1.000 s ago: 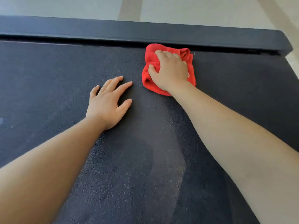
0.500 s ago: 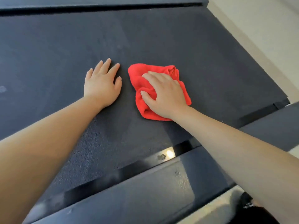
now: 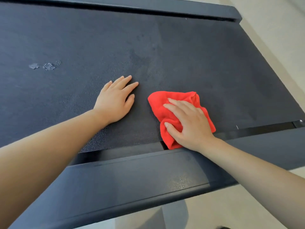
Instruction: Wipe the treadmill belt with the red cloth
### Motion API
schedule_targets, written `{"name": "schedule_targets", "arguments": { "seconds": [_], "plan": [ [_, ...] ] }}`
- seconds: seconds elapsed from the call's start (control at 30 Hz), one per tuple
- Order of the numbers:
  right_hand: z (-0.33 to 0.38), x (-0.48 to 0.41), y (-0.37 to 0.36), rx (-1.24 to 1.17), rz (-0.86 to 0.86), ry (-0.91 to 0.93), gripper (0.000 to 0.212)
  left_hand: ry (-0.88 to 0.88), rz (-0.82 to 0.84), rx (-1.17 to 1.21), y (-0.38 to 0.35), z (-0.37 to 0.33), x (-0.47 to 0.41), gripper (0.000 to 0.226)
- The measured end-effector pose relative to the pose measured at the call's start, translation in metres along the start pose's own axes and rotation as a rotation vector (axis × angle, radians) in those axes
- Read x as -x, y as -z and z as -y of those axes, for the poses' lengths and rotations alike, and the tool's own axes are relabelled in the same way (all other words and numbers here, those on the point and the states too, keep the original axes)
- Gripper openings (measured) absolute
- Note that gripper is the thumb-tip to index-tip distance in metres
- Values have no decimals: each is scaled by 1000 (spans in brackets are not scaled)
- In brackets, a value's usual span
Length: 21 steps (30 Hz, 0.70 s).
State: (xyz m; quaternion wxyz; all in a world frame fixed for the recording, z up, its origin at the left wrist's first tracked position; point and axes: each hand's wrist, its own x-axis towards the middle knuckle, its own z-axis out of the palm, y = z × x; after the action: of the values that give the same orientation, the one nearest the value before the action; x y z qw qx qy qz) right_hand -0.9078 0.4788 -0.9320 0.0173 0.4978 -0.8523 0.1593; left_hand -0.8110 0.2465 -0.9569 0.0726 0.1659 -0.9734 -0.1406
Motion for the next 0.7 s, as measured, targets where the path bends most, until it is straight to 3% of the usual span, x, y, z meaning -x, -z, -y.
{"name": "schedule_targets", "arguments": {
  "seconds": [0.2,0.37,0.7],
  "plan": [
    [14,-10,-10,69,-107,-7,42,22,10,5,4,-5,-1,47],
    [17,-15,-17,80,-145,-45,41,146,-74,63,8,-2,-2,48],
    [18,-87,-31,86,-92,-187,43,157,-47,11,8,9,-11,49]
  ]
}}
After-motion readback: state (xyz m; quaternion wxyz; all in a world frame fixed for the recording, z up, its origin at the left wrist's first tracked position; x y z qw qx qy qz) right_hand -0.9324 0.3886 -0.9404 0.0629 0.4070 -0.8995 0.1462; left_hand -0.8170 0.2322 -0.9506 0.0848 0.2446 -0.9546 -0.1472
